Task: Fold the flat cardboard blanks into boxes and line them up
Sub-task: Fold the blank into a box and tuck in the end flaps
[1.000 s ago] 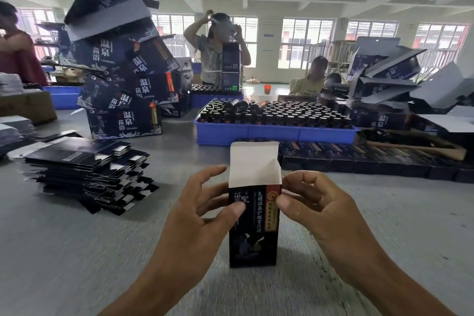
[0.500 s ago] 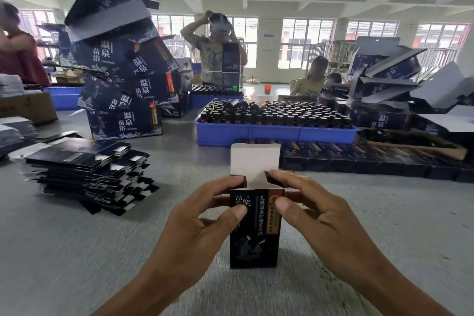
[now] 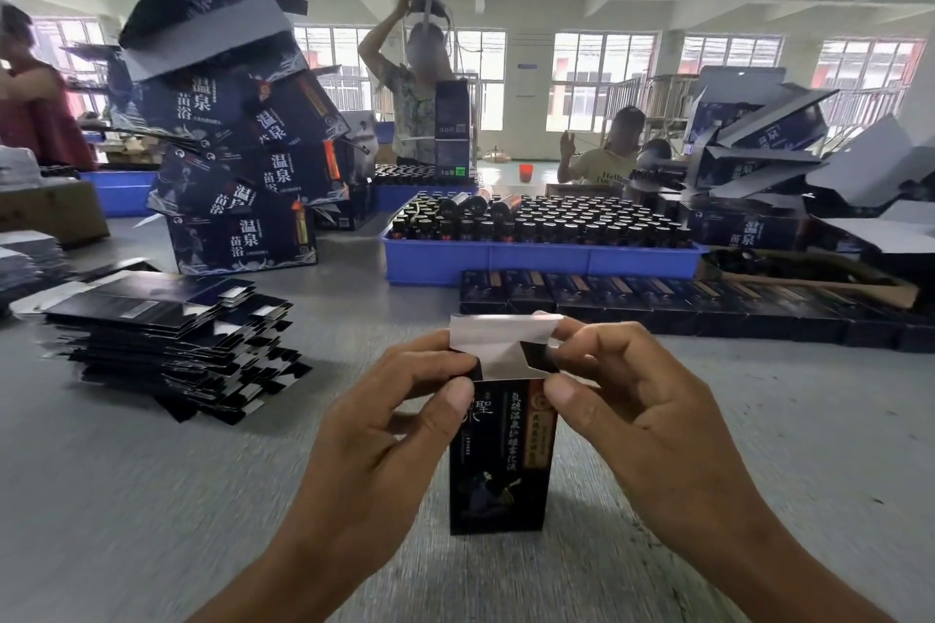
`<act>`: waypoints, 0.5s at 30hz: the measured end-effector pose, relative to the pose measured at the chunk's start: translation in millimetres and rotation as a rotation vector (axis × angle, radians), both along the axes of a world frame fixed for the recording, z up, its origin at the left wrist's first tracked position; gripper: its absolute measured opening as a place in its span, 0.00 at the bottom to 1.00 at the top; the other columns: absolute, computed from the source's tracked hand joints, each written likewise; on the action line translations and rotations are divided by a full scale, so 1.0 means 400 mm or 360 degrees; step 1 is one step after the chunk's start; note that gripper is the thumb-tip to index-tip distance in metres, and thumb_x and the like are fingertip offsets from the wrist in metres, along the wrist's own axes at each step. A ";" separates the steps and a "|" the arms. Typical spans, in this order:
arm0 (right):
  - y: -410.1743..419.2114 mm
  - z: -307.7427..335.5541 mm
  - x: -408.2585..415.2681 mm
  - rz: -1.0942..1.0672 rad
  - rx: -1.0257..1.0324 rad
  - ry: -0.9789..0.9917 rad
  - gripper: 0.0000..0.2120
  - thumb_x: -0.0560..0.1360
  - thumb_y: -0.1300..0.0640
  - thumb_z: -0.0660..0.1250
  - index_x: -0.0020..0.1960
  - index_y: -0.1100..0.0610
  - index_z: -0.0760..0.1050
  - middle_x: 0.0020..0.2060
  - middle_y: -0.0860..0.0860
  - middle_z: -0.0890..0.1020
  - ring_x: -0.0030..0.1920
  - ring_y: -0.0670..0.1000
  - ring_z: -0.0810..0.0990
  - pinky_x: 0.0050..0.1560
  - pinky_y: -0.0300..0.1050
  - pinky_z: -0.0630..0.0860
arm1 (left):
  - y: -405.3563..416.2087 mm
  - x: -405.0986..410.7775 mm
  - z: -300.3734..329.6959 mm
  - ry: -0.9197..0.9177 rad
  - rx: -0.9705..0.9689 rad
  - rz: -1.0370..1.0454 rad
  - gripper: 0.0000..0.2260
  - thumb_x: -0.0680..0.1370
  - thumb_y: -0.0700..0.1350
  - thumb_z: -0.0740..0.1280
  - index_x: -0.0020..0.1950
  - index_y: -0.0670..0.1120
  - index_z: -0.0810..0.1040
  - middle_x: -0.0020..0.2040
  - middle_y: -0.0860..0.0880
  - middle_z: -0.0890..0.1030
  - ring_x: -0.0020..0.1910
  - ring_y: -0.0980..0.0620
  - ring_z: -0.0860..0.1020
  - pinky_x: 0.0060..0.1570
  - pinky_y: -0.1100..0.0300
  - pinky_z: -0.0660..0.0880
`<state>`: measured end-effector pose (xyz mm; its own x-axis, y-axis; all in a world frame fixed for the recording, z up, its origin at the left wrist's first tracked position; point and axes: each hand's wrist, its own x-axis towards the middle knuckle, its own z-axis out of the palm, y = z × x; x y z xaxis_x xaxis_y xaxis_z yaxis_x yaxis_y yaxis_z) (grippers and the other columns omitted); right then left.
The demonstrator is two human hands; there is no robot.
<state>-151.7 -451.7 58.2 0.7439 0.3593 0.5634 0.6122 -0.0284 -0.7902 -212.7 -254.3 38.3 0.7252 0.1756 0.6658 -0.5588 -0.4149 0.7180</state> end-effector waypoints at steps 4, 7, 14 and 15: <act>0.002 0.005 -0.007 0.0000 0.0023 -0.0033 0.21 0.70 0.47 0.70 0.59 0.27 0.73 0.57 0.29 0.81 0.58 0.34 0.80 0.52 0.27 0.76 | -0.002 -0.001 0.001 0.0004 0.0000 0.0028 0.08 0.78 0.49 0.67 0.54 0.60 0.82 0.62 0.62 0.80 0.59 0.58 0.81 0.51 0.67 0.78; 0.003 0.006 -0.014 -0.0042 -0.0017 -0.0086 0.21 0.70 0.42 0.68 0.60 0.25 0.74 0.57 0.29 0.80 0.59 0.32 0.79 0.52 0.24 0.74 | -0.004 -0.002 0.003 0.0009 0.0025 0.0047 0.07 0.80 0.48 0.67 0.55 0.60 0.81 0.61 0.63 0.80 0.59 0.58 0.81 0.50 0.68 0.78; 0.008 0.003 -0.023 -0.0104 0.0130 -0.0100 0.13 0.73 0.44 0.68 0.57 0.38 0.81 0.53 0.34 0.84 0.56 0.36 0.82 0.52 0.26 0.75 | -0.005 -0.004 0.004 0.0015 0.0018 0.0013 0.07 0.80 0.49 0.67 0.56 0.58 0.81 0.63 0.61 0.80 0.61 0.57 0.80 0.50 0.66 0.79; 0.009 0.004 -0.023 -0.0100 0.0145 -0.0088 0.13 0.73 0.45 0.68 0.57 0.39 0.81 0.53 0.35 0.84 0.55 0.36 0.82 0.52 0.26 0.75 | -0.005 -0.004 0.004 0.0023 0.0008 -0.0003 0.07 0.79 0.50 0.67 0.56 0.58 0.81 0.63 0.61 0.80 0.61 0.56 0.80 0.50 0.65 0.80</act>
